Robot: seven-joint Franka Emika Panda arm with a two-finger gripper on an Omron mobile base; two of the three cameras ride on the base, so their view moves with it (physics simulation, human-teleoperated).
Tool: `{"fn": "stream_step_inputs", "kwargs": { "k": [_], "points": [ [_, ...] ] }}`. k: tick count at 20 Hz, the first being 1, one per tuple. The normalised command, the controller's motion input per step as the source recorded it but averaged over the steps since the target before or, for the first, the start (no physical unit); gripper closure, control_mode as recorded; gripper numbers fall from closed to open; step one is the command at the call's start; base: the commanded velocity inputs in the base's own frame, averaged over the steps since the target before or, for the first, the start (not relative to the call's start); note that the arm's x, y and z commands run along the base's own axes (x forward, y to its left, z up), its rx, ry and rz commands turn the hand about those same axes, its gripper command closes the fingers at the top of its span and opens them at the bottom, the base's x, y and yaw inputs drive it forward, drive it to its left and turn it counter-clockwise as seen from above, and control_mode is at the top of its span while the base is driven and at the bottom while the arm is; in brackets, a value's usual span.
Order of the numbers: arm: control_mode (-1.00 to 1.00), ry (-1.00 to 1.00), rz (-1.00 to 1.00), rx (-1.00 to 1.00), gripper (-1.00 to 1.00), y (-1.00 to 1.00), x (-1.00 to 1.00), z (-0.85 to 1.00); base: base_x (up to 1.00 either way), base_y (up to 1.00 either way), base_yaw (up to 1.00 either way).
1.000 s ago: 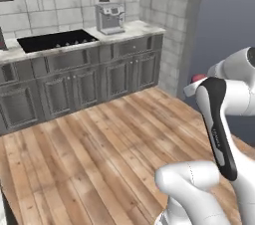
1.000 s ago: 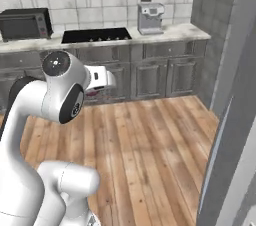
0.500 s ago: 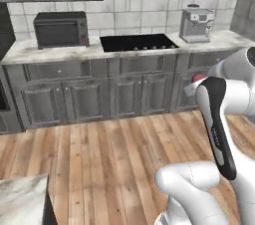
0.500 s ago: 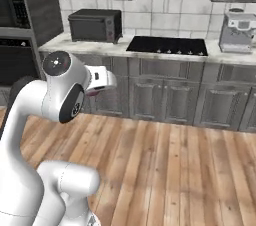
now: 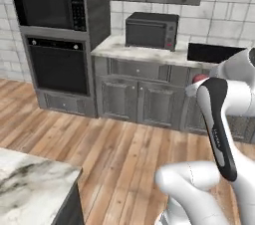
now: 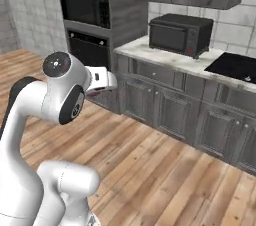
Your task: Grab the onions from the fridge, place them in the blender, close the lid, and turn on the blender to create a marinade.
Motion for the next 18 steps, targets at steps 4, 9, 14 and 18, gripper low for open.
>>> {"fn": "stream_step_inputs", "kwargs": {
  "k": [4,9,14,18],
  "points": [
    [1.00,0.00,0.00,0.00,1.00,0.00,0.00,0.00,0.97,-0.12,0.70],
    [1.00,0.00,0.00,0.00,1.00,0.00,0.00,0.00,1.00,-0.17,0.71],
    [1.00,0.00,0.00,0.00,1.00,0.00,0.00,0.00,1.00,-0.18,0.71],
    [1.00,0.00,0.00,0.00,1.00,0.00,0.00,0.00,0.91,-0.17,0.73]
  ]
}}
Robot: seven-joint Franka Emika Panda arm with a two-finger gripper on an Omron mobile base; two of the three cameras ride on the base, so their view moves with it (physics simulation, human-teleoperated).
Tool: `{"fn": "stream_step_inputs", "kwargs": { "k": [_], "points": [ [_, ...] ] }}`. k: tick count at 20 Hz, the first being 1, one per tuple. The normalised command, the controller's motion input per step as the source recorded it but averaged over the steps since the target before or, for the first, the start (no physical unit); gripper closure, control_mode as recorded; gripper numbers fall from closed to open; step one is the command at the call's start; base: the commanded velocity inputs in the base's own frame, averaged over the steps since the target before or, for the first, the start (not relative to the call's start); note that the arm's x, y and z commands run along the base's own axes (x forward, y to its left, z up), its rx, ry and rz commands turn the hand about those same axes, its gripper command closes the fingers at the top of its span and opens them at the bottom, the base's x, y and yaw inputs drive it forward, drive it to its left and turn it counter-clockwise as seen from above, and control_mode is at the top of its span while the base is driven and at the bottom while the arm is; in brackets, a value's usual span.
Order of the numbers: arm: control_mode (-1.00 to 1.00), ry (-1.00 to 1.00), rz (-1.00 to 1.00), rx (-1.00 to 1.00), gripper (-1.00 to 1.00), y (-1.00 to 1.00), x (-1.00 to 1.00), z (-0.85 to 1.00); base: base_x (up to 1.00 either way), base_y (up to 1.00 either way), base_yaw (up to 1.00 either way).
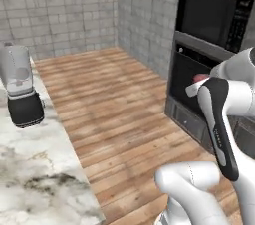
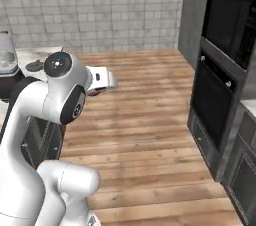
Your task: Grab the onions from the fridge, place them in the blender, close the lid, and turn on the blender to create a marinade.
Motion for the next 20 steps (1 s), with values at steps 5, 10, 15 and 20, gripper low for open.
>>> {"fn": "stream_step_inputs", "kwargs": {
  "k": [5,10,15,20],
  "points": [
    [1.00,0.00,0.00,0.00,1.00,0.00,0.00,0.00,0.92,-0.23,0.69],
    [1.00,0.00,0.00,0.00,1.00,0.00,0.00,0.00,0.83,-0.37,0.65],
    [1.00,0.00,0.00,0.00,1.00,0.00,0.00,0.00,0.56,-0.64,0.56],
    [1.00,0.00,0.00,0.00,1.00,0.00,0.00,0.00,0.41,-0.59,0.58]
  ]
}}
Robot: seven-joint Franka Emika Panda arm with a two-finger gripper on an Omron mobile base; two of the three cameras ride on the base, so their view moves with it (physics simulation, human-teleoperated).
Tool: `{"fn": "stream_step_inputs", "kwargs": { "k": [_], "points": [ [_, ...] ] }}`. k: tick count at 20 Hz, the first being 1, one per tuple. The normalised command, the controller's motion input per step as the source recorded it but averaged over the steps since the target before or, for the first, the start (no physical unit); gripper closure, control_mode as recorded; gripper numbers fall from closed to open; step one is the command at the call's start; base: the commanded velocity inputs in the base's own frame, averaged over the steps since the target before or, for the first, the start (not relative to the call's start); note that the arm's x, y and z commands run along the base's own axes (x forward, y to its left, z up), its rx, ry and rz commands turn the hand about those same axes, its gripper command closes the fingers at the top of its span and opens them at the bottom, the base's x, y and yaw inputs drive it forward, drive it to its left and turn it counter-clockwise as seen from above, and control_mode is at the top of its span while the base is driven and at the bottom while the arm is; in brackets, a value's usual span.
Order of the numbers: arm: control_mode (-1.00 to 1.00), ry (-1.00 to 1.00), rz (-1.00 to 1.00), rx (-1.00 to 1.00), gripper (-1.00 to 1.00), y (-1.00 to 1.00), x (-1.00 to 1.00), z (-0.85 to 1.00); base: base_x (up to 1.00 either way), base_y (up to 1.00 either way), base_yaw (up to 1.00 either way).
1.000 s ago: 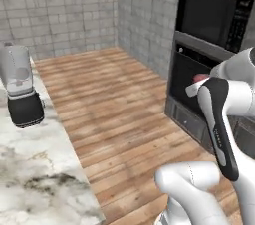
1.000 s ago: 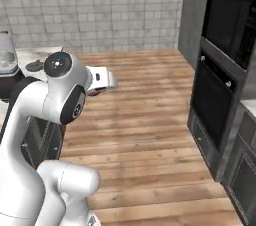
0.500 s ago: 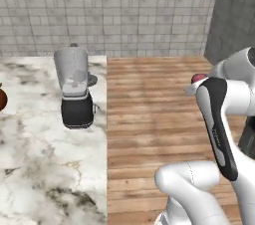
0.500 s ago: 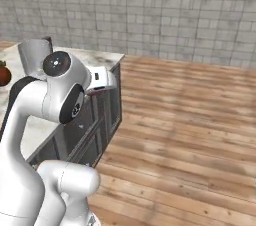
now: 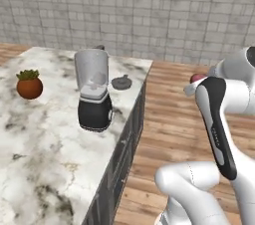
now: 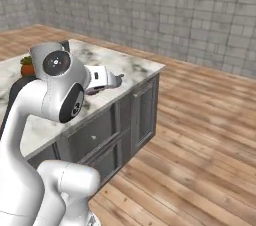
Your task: Grab the onions from the fridge, place them in the blender, close the lid, and turn on the blender to create a marinade.
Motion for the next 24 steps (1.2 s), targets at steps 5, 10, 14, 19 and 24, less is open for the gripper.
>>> {"fn": "stream_step_inputs", "kwargs": {
  "k": [5,10,14,19,24],
  "points": [
    [1.00,0.00,0.00,0.00,1.00,0.00,0.00,0.00,0.34,-0.54,0.59],
    [1.00,0.00,0.00,0.00,1.00,0.00,0.00,0.00,0.24,-0.55,0.55],
    [1.00,0.00,0.00,0.00,1.00,0.00,0.00,0.00,0.08,-0.65,0.44],
    [1.00,0.00,0.00,0.00,1.00,0.00,0.00,0.00,0.00,-0.66,0.36],
    [1.00,0.00,0.00,0.00,1.00,0.00,0.00,0.00,0.02,-0.41,0.33]
  ]
}}
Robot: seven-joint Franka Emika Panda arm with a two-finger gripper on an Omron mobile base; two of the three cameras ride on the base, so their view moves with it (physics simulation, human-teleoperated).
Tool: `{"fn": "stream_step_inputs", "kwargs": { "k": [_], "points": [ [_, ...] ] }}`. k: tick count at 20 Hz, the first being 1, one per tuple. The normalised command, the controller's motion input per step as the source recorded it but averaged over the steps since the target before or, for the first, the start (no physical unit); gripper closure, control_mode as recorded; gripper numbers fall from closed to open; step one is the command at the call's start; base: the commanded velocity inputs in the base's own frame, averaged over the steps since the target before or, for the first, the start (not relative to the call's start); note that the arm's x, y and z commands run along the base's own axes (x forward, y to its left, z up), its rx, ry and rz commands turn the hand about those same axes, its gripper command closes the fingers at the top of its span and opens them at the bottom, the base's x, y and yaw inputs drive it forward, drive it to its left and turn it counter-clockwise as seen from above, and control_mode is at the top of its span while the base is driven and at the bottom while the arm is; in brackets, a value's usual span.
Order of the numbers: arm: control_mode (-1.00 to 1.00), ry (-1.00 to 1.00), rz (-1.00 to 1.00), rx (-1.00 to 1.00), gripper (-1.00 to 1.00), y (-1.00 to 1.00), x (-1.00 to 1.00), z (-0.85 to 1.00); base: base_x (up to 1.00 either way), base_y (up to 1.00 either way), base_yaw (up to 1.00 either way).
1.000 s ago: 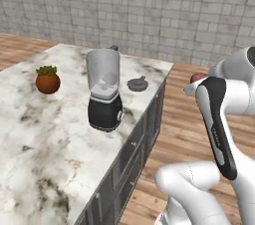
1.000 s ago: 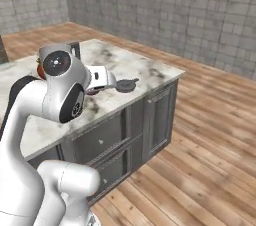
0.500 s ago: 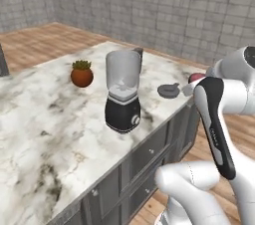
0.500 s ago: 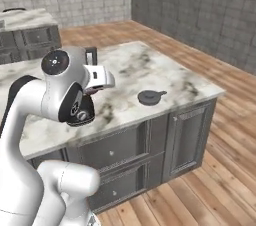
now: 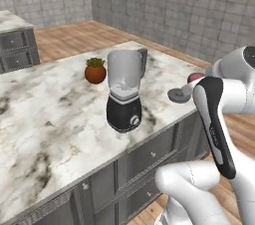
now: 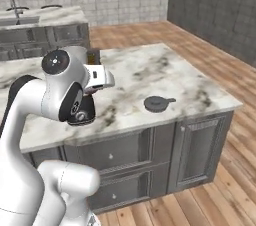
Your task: Grab the onions from the fridge, place them in the blender, close the lid, and turn on the blender to create a marinade.
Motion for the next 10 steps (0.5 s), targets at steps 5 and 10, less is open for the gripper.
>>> {"fn": "stream_step_inputs", "kwargs": {
  "k": [5,10],
  "points": [
    [1.00,0.00,0.00,0.00,1.00,0.00,0.00,0.00,0.18,-0.34,0.35],
    [1.00,0.00,0.00,0.00,1.00,0.00,0.00,0.00,0.13,-0.64,0.27]
  ]
}}
